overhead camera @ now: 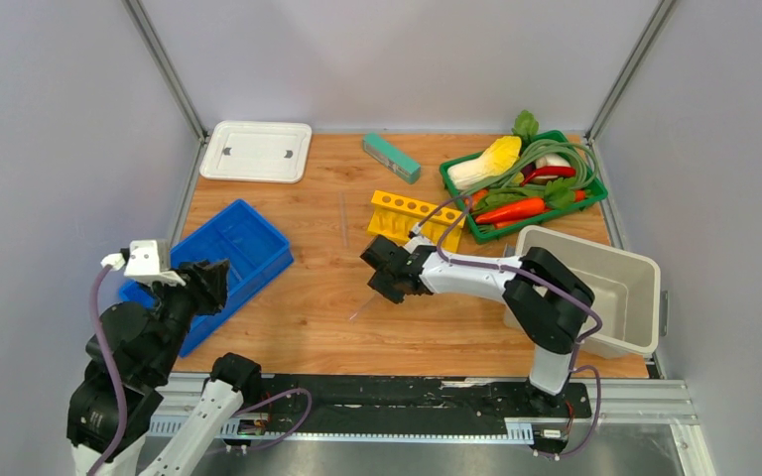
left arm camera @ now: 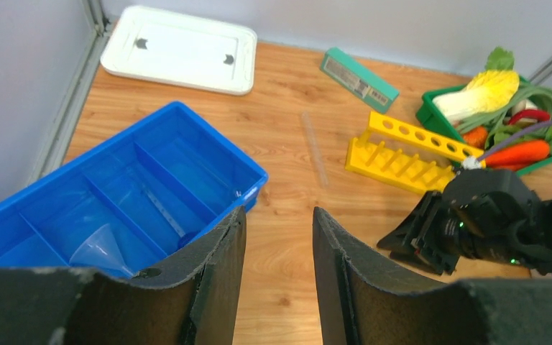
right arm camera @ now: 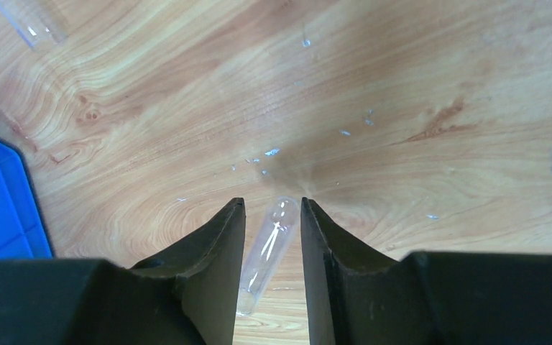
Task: Organize the chemistry lab equipment
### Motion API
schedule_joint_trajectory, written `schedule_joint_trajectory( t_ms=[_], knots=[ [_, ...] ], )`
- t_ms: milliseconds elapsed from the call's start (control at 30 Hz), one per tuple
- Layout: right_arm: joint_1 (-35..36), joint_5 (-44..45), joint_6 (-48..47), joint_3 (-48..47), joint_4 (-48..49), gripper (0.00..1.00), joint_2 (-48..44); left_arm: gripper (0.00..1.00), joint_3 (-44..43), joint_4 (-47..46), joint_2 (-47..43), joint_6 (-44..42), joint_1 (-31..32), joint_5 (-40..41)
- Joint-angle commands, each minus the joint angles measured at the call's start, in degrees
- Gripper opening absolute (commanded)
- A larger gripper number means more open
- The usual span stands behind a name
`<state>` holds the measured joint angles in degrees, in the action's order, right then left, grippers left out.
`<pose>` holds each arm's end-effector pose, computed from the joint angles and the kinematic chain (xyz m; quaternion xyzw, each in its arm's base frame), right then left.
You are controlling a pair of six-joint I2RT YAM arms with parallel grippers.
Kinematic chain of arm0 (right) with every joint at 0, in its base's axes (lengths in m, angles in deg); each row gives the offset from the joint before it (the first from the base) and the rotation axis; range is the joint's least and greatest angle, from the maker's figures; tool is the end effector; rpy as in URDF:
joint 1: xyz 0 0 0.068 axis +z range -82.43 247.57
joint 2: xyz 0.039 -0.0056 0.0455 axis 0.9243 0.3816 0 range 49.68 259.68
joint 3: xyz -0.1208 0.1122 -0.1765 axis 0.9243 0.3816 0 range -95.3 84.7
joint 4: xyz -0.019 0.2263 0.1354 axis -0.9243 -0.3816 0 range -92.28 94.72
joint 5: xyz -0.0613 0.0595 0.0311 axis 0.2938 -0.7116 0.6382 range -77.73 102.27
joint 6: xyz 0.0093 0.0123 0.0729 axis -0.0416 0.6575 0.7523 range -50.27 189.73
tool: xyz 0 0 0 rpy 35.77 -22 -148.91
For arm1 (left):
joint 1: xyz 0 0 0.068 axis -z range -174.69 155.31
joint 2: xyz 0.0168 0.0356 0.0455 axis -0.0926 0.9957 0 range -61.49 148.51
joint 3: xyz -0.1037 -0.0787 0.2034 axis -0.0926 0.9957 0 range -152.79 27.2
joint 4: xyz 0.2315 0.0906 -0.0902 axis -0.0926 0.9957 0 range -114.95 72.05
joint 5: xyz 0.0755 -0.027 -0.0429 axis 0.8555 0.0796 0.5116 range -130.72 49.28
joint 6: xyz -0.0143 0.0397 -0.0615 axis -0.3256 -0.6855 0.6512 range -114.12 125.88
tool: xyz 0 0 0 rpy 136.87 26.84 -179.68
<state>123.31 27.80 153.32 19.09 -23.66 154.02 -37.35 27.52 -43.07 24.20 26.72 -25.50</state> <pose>0.2170 0.2887 0.1057 0.2597 0.9361 0.1383 0.1925 0.0644 -0.0075 0.3923 -0.0684 0.7406 -0.1318 0.6553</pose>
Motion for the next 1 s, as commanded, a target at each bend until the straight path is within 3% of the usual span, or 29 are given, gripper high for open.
schedule_joint_trajectory(
  t_ms=[0, 200, 400, 633, 967],
  knots=[
    [0.0, 5.6, -9.2, -1.2, -0.3, 0.37, -3.5, 0.47, 2.8, -1.7, 2.0, -0.5, 0.3, -3.3],
    [-1.3, 2.5, -10.7, 0.3, -0.3, 0.41, -5.0, 0.47, 7.8, -1.8, 3.6, 0.8, 0.3, -9.1],
    [-1.3, 1.4, -4.4, 1.4, -6.5, 0.50, -9.7, 0.47, 12.7, -3.4, 3.3, 2.1, 0.3, -12.8],
    [-0.3, -4.4, 3.6, 2.8, -7.8, 0.51, -9.3, 0.47, 13.5, -3.9, 3.1, 2.2, 0.2, -12.9],
    [1.4, -3.8, 6.1, 0.2, -13.2, 0.50, -3.6, 0.47, 13.7, -2.5, 1.8, 2.0, 0.3, -12.0]
  ],
)
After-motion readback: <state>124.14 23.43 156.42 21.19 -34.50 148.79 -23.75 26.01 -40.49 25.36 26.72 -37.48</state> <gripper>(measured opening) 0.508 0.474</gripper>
